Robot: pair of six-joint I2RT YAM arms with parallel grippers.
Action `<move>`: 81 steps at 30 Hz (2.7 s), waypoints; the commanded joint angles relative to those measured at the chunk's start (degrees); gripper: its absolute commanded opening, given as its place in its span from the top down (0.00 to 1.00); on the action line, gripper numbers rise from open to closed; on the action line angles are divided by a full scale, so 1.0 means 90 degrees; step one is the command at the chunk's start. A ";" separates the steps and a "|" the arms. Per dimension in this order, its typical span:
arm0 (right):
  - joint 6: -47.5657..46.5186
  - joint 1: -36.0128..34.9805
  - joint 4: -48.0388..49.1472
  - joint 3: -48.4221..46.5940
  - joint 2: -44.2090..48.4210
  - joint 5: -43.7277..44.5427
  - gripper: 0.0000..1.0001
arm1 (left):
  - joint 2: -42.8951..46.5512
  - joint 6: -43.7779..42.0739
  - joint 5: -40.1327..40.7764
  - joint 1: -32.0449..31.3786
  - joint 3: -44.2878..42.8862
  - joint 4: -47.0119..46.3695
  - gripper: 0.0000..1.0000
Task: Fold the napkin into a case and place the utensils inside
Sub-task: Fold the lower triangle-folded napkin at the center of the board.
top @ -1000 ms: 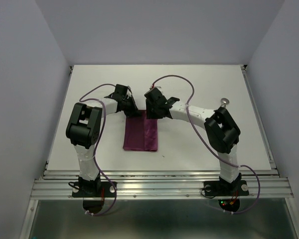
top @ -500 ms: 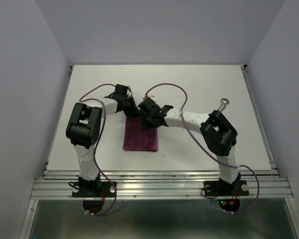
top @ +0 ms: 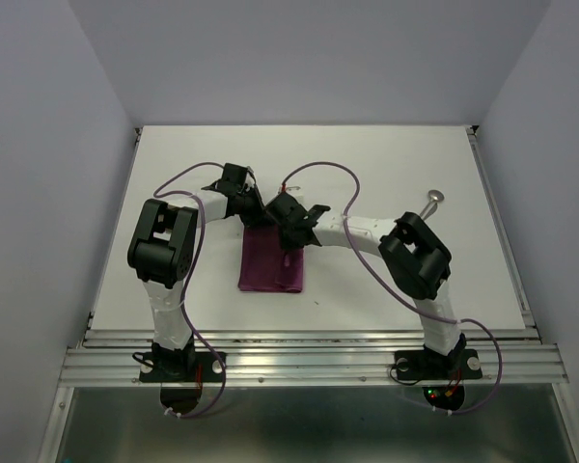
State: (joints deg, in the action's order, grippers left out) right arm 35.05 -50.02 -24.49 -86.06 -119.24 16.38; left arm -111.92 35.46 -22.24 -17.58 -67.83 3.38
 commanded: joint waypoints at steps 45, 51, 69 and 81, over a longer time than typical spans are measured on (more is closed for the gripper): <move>0.0110 -0.0067 -0.0072 -0.0408 0.0201 0.0493 0.62 | 0.0248 -0.0132 0.0235 -0.0019 0.0330 0.0308 1.00; 0.0061 0.0313 0.0123 -0.0194 0.0991 0.0533 0.52 | 0.0365 -0.0180 0.0264 -0.0019 0.0204 0.0396 1.00; -0.0115 0.1427 0.0661 -0.0535 0.0194 -0.0658 0.98 | 0.0551 -0.0425 0.0372 -0.0302 -0.0695 0.0836 1.00; -0.0144 0.1485 0.0699 -0.0916 -0.0393 -0.1068 0.99 | 0.0082 -0.0483 0.0352 -0.0361 -0.1047 0.0885 1.00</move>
State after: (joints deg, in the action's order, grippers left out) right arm 34.26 -36.60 -20.84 -91.48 -121.93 8.88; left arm -110.48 32.42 -19.42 -20.64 -74.13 10.96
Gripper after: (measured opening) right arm 0.023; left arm 0.019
